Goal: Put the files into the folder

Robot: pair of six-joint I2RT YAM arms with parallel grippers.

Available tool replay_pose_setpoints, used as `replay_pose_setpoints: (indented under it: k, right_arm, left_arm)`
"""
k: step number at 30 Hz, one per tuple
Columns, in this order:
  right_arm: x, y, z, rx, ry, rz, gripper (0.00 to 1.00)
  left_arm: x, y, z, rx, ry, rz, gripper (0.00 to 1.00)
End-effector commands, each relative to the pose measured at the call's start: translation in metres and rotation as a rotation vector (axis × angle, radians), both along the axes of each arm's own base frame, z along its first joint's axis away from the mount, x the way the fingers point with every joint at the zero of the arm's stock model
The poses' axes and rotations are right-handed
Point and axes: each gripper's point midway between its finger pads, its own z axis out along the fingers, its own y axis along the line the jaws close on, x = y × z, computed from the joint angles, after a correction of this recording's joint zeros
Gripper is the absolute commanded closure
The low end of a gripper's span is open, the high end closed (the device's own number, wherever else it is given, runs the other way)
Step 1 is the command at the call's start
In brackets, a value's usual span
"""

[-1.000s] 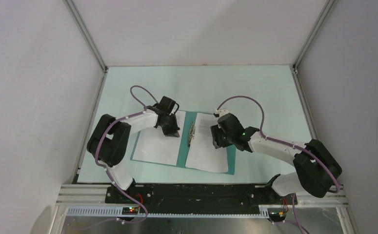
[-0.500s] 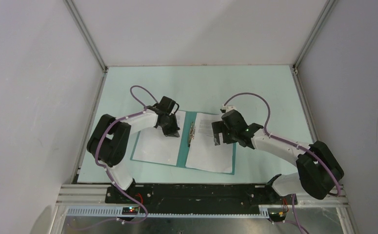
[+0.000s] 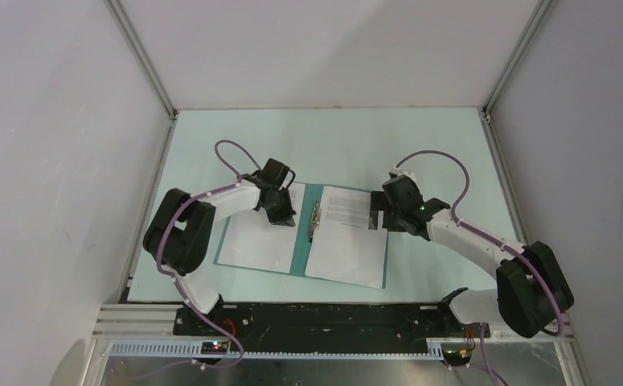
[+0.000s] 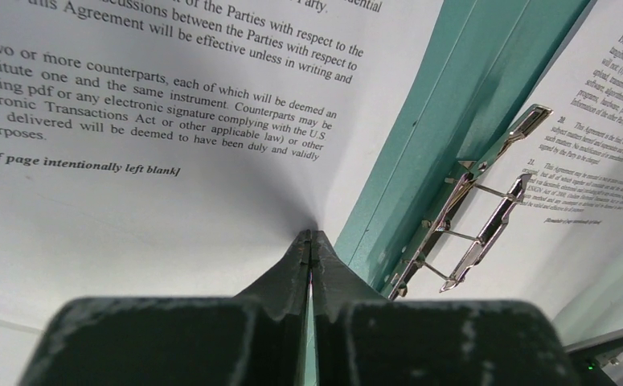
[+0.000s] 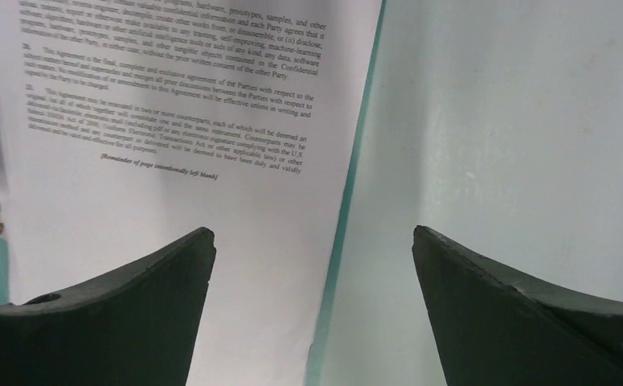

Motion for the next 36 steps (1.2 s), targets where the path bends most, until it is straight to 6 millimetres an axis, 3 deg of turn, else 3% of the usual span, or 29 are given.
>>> replay_pose_setpoints:
  k: [1, 4, 5, 7, 11, 15, 16, 24, 30, 36]
  right_arm:
    - [0.011, 0.019, 0.035, 0.112, -0.081, -0.061, 0.07]
    - [0.01, 0.055, 0.049, 0.158, -0.107, -0.029, 0.22]
    - [0.011, 0.065, 0.047, 0.167, -0.101, -0.034, 0.33]
    - [0.014, 0.099, 0.059, 0.209, -0.121, 0.002, 0.45]
    - [0.025, 0.142, 0.06, 0.19, -0.117, 0.005, 0.55]
    - [0.034, 0.169, 0.043, 0.151, -0.077, -0.004, 0.65]
    - [0.034, 0.171, 0.032, 0.127, -0.059, -0.008, 0.66]
    - [0.04, 0.198, 0.016, 0.09, -0.051, -0.01, 0.67]
    - [0.037, 0.205, 0.007, 0.046, -0.046, -0.009, 0.71]
    - [0.036, 0.196, -0.001, -0.015, -0.044, -0.03, 0.73]
  left_arm:
    - [0.002, 0.013, 0.013, 0.067, -0.039, -0.028, 0.92]
    - [0.005, 0.005, 0.027, 0.039, -0.069, -0.047, 0.89]
    - [0.005, 0.003, 0.03, 0.03, -0.073, -0.052, 0.88]
    - [0.006, 0.001, 0.039, 0.015, -0.088, -0.056, 0.87]
    - [0.004, 0.002, 0.053, -0.007, -0.112, -0.048, 0.86]
    - [-0.002, 0.015, 0.059, -0.023, -0.118, 0.007, 0.87]
    - [-0.005, 0.019, 0.059, -0.024, -0.117, 0.021, 0.88]
    - [-0.02, 0.066, 0.052, -0.024, -0.108, 0.233, 0.87]
    - [-0.031, 0.073, 0.045, -0.052, -0.101, 0.3, 0.87]
    - [-0.033, 0.073, 0.042, -0.065, -0.094, 0.301, 0.87]
